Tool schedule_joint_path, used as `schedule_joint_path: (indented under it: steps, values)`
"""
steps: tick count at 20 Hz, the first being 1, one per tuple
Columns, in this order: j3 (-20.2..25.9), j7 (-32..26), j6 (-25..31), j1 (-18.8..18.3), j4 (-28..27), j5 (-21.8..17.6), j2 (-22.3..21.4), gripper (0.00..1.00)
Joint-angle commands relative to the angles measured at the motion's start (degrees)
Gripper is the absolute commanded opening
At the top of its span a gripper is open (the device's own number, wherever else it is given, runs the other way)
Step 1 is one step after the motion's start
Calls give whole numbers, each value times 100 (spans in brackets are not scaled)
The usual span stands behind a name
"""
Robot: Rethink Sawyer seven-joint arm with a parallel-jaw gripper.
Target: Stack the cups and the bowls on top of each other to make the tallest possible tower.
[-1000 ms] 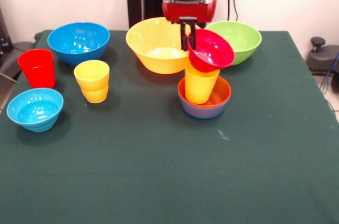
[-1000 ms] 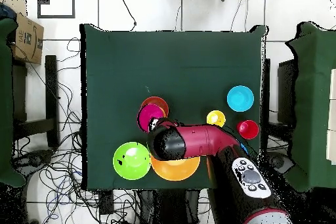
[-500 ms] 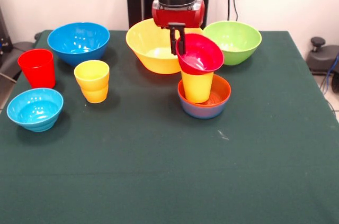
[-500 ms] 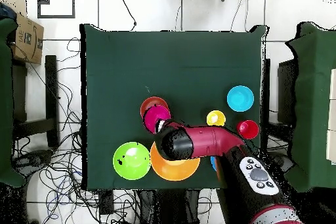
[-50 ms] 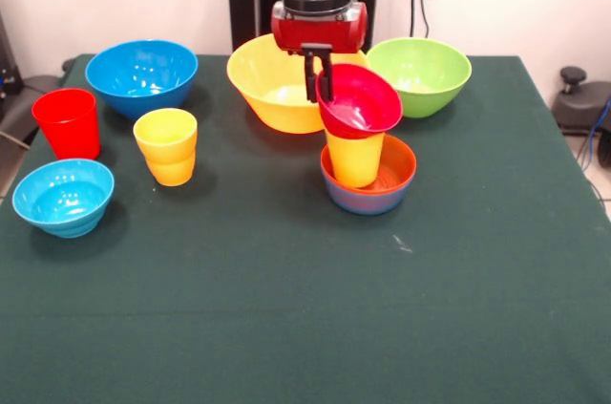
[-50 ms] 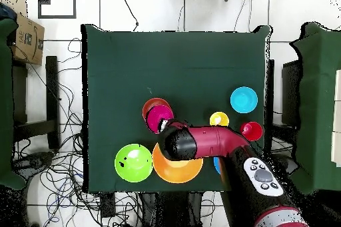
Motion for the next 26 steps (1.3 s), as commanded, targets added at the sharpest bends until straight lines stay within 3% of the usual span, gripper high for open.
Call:
schedule_joint_path:
  steps: [1, 2, 5, 10, 13, 14, 26]
  values:
    - [46, 10, -276, 401, -411, -487, 428, 0]
    - [116, 108, -130, 539, -261, -323, 95, 0]
    - [52, 258, -184, 713, -233, -254, 75, 0]
    - [48, 173, -196, 572, -249, -231, 77, 0]
    - [29, 90, -68, 667, -728, -216, 410, 0]
    - [-17, 145, -200, 675, -543, -270, 330, 0]
    - [-29, 15, -328, 558, -665, -437, 594, 0]
